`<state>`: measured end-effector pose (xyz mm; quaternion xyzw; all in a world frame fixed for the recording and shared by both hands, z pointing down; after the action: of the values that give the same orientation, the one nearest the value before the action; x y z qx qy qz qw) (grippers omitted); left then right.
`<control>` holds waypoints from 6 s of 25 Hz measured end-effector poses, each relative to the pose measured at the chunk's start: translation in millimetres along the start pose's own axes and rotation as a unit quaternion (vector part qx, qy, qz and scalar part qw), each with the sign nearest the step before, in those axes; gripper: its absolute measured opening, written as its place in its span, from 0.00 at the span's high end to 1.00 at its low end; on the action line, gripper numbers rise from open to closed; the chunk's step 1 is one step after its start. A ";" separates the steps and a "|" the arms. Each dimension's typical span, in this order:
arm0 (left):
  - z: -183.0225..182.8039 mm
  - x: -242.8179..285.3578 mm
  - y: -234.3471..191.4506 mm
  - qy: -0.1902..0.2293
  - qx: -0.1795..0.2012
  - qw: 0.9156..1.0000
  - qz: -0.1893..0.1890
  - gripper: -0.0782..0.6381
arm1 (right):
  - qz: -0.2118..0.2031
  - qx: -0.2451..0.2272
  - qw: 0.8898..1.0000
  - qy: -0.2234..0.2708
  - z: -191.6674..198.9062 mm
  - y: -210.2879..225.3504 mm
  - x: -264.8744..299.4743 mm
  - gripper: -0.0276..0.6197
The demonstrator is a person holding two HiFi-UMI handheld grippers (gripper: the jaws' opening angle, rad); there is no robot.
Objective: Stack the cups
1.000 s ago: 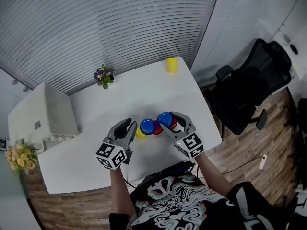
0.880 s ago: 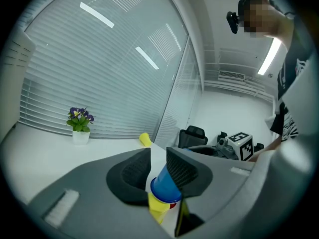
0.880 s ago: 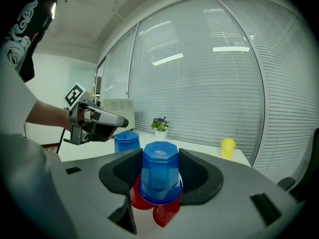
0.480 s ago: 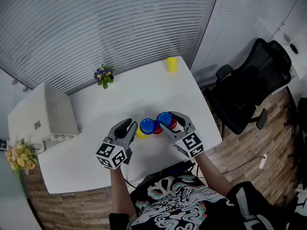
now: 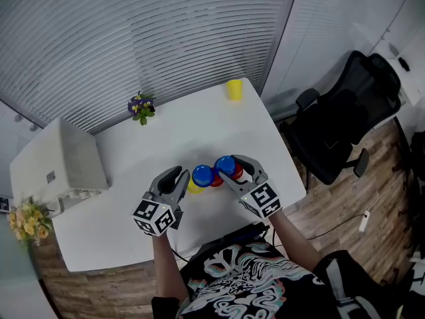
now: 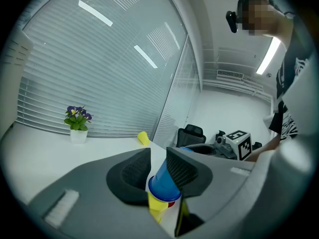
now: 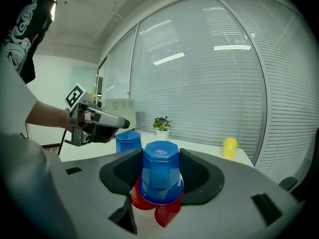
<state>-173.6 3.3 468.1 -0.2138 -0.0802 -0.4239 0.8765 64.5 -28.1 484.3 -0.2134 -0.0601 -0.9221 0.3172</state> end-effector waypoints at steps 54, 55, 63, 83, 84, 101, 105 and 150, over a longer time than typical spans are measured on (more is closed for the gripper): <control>-46.8 17.2 -15.2 -0.016 0.068 0.991 -0.115 0.77 | 0.059 0.173 0.983 0.007 -6.8 186.7 21.3 0.55; -46.2 18.8 -17.4 -0.018 0.066 0.990 -0.122 0.77 | 0.058 0.176 0.983 0.000 -4.2 194.0 29.2 0.55; -26.4 22.5 -32.1 -0.005 0.006 0.989 -0.147 0.79 | 0.064 0.190 0.978 -0.052 19.6 223.9 87.2 0.55; -4.2 28.9 -43.0 -0.054 -0.003 0.983 -0.173 0.81 | 0.163 0.171 0.967 -0.092 24.5 258.5 163.7 0.66; -4.5 28.0 -42.4 -0.053 -0.003 0.983 -0.174 0.81 | 0.164 0.172 0.967 -0.092 24.3 258.7 163.0 0.65; -24.3 2.2 -10.4 -0.022 0.026 0.983 -0.180 0.81 | 0.137 0.170 0.973 -0.071 15.0 224.5 107.7 0.65; -30.5 -6.2 -0.3 -0.011 0.034 0.983 -0.180 0.81 | 0.120 0.160 0.978 -0.064 6.9 210.0 89.2 0.66; -59.8 16.0 36.7 0.019 0.038 0.987 -0.155 0.81 | 0.082 0.061 0.988 -0.112 66.5 227.4 18.3 0.50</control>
<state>-137.4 -14.3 408.4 -0.1570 -0.1113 -0.5550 0.8093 214.0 -201.9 546.7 -0.2999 -0.1334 -0.8580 0.3952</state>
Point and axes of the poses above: the fingertips, and each gripper's own axes: x forward along the fingers, y to its right, z out of its underside, the point moved 9 cm from there along -x, backward along the fingers, and after that the axes turned 8 degrees about -y, right-handed, at the moved point
